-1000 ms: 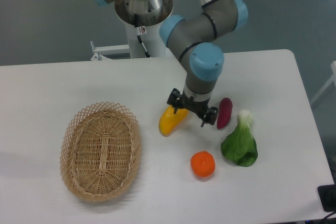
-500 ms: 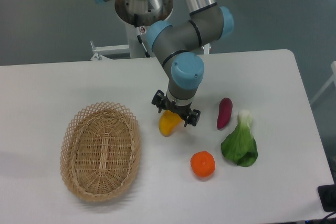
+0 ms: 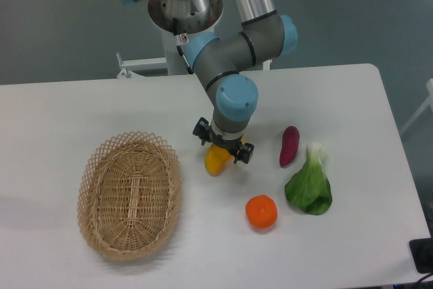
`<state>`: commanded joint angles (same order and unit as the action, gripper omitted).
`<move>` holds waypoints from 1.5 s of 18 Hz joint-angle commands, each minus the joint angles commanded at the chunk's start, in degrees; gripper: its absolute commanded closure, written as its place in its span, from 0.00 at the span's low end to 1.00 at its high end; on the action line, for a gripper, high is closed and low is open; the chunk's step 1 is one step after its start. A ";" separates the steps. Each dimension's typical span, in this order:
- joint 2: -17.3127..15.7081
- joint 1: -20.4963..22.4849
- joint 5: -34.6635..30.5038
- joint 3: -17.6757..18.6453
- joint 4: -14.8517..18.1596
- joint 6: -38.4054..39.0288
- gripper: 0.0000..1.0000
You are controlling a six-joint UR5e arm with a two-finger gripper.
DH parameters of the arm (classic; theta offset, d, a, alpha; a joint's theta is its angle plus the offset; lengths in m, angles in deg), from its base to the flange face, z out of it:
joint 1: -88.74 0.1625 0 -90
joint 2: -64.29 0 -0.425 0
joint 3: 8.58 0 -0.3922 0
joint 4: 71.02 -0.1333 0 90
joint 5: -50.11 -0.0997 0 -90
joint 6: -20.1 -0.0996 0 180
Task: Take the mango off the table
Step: 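Close the gripper around the yellow mango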
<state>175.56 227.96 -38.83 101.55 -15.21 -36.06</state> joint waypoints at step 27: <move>-2.19 -0.35 -0.62 -1.49 0.09 -0.44 0.61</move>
<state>173.37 227.61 -39.45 100.06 -15.12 -36.50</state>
